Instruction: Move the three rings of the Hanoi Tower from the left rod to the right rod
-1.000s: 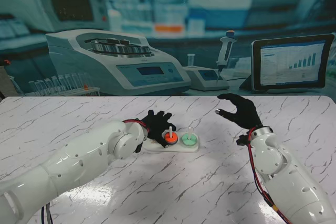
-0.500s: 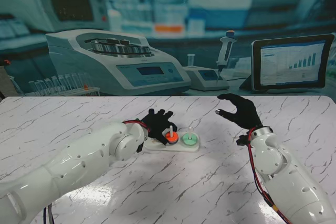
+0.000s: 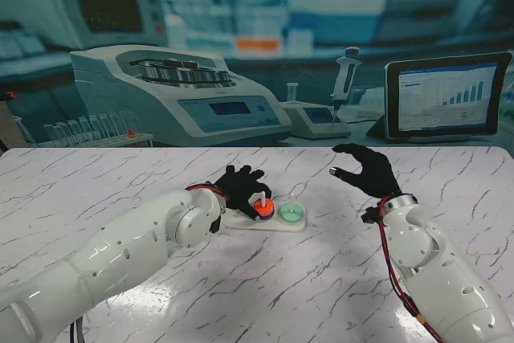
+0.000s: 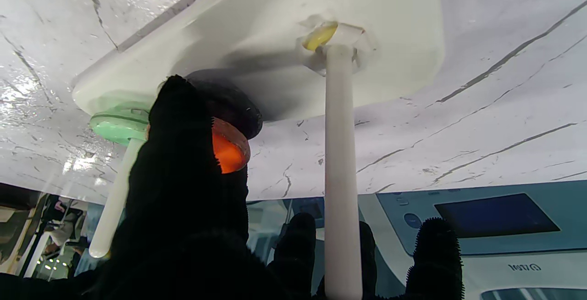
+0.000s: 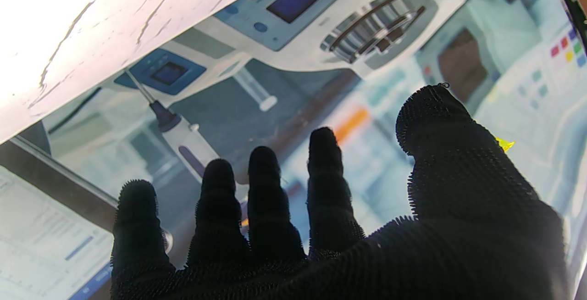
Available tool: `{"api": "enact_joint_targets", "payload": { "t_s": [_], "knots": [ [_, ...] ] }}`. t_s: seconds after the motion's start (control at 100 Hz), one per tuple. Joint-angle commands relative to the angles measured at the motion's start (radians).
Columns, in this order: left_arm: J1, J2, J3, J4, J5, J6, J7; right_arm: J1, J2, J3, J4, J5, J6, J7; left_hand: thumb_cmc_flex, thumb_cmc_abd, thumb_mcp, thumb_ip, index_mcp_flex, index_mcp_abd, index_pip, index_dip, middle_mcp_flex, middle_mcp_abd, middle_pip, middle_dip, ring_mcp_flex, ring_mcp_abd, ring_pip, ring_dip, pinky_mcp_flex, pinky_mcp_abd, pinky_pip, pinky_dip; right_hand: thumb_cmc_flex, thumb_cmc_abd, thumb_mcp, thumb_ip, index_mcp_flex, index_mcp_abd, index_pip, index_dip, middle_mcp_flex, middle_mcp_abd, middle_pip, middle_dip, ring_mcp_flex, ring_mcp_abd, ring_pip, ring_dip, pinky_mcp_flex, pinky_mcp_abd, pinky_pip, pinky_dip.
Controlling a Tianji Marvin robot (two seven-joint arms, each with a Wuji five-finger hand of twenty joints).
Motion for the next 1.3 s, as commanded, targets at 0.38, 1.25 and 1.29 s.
{"api": "enact_joint_targets", "payload": {
  "t_s": [0.38,1.25,1.29],
  "knots": [
    [0.031,0.021,-0.081,-0.087,0.001,-0.011,-0.059,-0.004,-0.008,-0.007,0.001,0.005,0.001,0.0,0.056,0.012,0.022,-0.029,0.1,-0.111,0.132,0.016,0.036,-0.021,0.001,0.004,0.037,-0.005,0.002,0.009,0.0,0.015,0.033,0.008,0.022,0.02,-0.013,0.026,0.009,-0.005,0.0,-0.014,0.019,-0.009,-0.002,0.003,-0.011,-0.005,-0.015,0.009,-0.012,-0.083,0.008,0.008],
    [0.112,0.057,-0.269,-0.248,0.083,0.004,-0.118,-0.001,-0.009,-0.009,0.004,0.007,-0.004,-0.004,0.042,0.012,0.019,-0.035,0.119,-0.096,0.144,-0.001,0.069,-0.024,0.002,0.002,0.055,0.002,0.001,0.007,0.008,0.017,0.039,0.011,0.02,0.018,-0.013,0.026,0.009,-0.011,0.001,-0.015,0.019,-0.013,0.001,0.003,-0.028,-0.012,-0.004,0.008,-0.012,-0.084,0.008,0.009],
    [0.116,0.059,-0.277,-0.253,0.091,0.003,-0.122,-0.001,-0.009,-0.009,0.003,0.007,-0.004,-0.004,0.043,0.01,0.019,-0.035,0.122,-0.096,0.143,-0.001,0.072,-0.024,0.002,0.002,0.056,0.003,0.001,0.007,0.009,0.017,0.039,0.011,0.02,0.019,-0.013,0.026,0.01,-0.012,0.001,-0.014,0.018,-0.012,0.001,0.003,-0.026,-0.011,-0.006,0.007,-0.012,-0.083,0.008,0.009]
  ]
}}
